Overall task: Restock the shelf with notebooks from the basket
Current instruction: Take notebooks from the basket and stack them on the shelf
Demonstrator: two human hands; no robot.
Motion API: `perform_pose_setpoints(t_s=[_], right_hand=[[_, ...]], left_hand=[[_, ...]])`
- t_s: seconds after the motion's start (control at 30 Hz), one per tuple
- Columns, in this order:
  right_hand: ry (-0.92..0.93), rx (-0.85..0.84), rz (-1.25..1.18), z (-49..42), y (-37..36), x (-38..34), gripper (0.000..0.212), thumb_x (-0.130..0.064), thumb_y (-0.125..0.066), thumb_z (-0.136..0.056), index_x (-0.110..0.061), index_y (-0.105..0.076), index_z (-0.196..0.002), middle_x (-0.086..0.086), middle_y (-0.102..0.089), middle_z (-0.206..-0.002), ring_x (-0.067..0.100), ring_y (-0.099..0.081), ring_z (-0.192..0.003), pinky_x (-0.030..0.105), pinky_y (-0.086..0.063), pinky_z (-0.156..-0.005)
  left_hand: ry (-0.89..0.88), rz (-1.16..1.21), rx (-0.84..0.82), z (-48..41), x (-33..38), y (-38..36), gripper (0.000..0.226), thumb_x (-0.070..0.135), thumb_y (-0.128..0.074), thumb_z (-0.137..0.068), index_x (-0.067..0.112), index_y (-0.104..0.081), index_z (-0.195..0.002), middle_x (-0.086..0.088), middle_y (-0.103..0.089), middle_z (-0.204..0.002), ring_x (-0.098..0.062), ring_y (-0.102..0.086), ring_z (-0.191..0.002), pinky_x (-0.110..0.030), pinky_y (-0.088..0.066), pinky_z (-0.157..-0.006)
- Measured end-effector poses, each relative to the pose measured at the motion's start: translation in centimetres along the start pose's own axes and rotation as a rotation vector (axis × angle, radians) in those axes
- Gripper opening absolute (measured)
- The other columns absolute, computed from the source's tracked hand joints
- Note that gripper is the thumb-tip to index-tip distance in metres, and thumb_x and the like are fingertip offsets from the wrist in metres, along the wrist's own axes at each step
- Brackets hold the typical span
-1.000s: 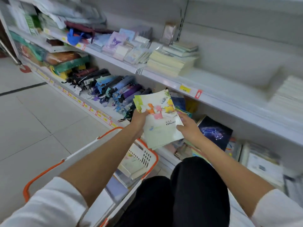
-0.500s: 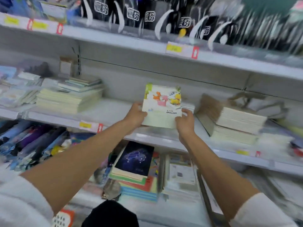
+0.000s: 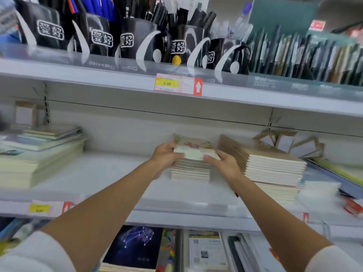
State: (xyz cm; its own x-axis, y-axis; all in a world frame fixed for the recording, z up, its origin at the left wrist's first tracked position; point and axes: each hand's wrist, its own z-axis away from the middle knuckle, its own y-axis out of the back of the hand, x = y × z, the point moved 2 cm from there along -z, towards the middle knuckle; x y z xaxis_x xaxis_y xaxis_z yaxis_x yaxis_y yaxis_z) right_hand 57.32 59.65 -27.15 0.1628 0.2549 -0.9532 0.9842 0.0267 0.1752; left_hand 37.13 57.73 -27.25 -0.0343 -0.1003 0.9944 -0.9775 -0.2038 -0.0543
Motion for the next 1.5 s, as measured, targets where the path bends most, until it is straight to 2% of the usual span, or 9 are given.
perform_pose_setpoints(t_s=[0.07,0.17,0.37,0.57,0.7,0.9,1.07,1.27,1.5], right_hand=[[0.05,-0.026,0.045,-0.4,0.0,1.3,0.047,-0.018,-0.072,-0.085,-0.01,-0.055,-0.128,-0.013,-0.062,-0.105,-0.002,-0.056,-0.084,0.002,-0.039,-0.07],[0.089,0.014,0.092,-1.9,-0.6,3.0,0.062,-0.026,-0.072,-0.085,-0.001,-0.048,-0.137,-0.005,-0.057,-0.126,0.005,-0.052,-0.109,0.007,-0.033,-0.086],[0.113,0.043,0.202,-5.3,-1.5,4.3,0.079,-0.045,-0.072,-0.081,-0.005,-0.044,-0.143,0.002,-0.059,-0.127,0.016,-0.052,-0.123,0.022,-0.036,-0.101],[0.113,-0.008,0.304,-7.7,-1.5,5.3,0.071,-0.046,-0.061,-0.089,-0.008,-0.041,-0.145,0.005,-0.055,-0.115,0.016,-0.051,-0.113,0.028,-0.036,-0.102],[0.098,-0.095,0.293,-8.5,-1.4,5.3,0.077,-0.054,-0.059,-0.088,-0.009,-0.038,-0.146,0.005,-0.049,-0.143,0.021,-0.048,-0.13,0.041,-0.035,-0.113],[0.086,-0.058,0.419,-7.9,-1.8,3.8,0.074,-0.048,-0.061,-0.085,-0.012,-0.038,-0.146,0.009,-0.044,-0.146,0.028,-0.035,-0.14,0.039,-0.025,-0.117],[0.493,0.156,0.65,-3.5,-5.6,1.1,0.04,-0.023,-0.065,-0.086,-0.011,-0.063,-0.123,0.008,-0.062,-0.126,0.028,-0.05,-0.124,0.038,-0.034,-0.108],[0.496,-0.128,0.498,4.3,-14.4,-0.1,0.015,-0.017,-0.065,-0.083,-0.013,-0.068,-0.097,-0.005,-0.062,-0.086,0.011,-0.057,-0.077,0.021,-0.043,-0.071],[0.501,-0.471,0.435,15.1,-25.3,0.7,0.007,-0.012,-0.064,-0.078,-0.016,-0.07,-0.079,-0.007,-0.063,-0.07,0.002,-0.052,-0.06,0.026,-0.049,-0.069]], left_hand=[[-0.113,-0.15,0.074,-0.8,-0.7,0.3,0.041,0.008,-0.079,-0.075,0.007,-0.061,-0.112,-0.005,-0.063,-0.11,-0.016,-0.06,-0.096,-0.024,-0.048,-0.081],[-0.207,-0.246,0.167,-2.1,-1.2,0.4,0.037,0.015,-0.082,-0.073,0.007,-0.067,-0.105,-0.001,-0.063,-0.105,-0.014,-0.059,-0.099,-0.024,-0.047,-0.088],[-0.272,-0.394,0.298,-4.6,-1.6,0.5,0.032,0.026,-0.081,-0.075,0.018,-0.072,-0.105,0.005,-0.061,-0.107,-0.012,-0.056,-0.092,-0.025,-0.047,-0.09],[-0.241,-0.275,0.263,-5.9,-2.2,0.5,0.042,0.022,-0.08,-0.076,0.018,-0.069,-0.116,0.001,-0.066,-0.121,-0.016,-0.061,-0.109,-0.029,-0.045,-0.102],[-0.229,-0.211,0.215,-6.1,-2.5,0.2,0.045,0.017,-0.077,-0.08,0.015,-0.065,-0.123,0.001,-0.062,-0.128,-0.015,-0.055,-0.12,-0.022,-0.039,-0.104],[-0.213,-0.153,0.085,-4.4,-2.2,0.9,0.042,0.006,-0.07,-0.085,0.014,-0.06,-0.125,0.005,-0.059,-0.118,-0.008,-0.053,-0.115,-0.023,-0.041,-0.1],[-0.227,-0.234,0.295,-1.3,-1.6,4.5,0.019,0.008,-0.072,-0.079,0.015,-0.056,-0.072,0.002,-0.055,-0.069,-0.015,-0.052,-0.068,-0.026,-0.047,-0.072],[-0.112,-0.355,0.403,5.2,-2.3,11.9,0.028,0.002,-0.061,-0.077,0.015,-0.044,-0.06,-0.001,-0.043,-0.06,-0.019,-0.039,-0.059,-0.026,-0.034,-0.058],[0.047,-0.406,0.579,16.5,-5.4,23.8,0.038,-0.001,-0.062,-0.078,0.016,-0.041,-0.052,-0.002,-0.04,-0.052,-0.016,-0.039,-0.049,-0.023,-0.034,-0.051]])
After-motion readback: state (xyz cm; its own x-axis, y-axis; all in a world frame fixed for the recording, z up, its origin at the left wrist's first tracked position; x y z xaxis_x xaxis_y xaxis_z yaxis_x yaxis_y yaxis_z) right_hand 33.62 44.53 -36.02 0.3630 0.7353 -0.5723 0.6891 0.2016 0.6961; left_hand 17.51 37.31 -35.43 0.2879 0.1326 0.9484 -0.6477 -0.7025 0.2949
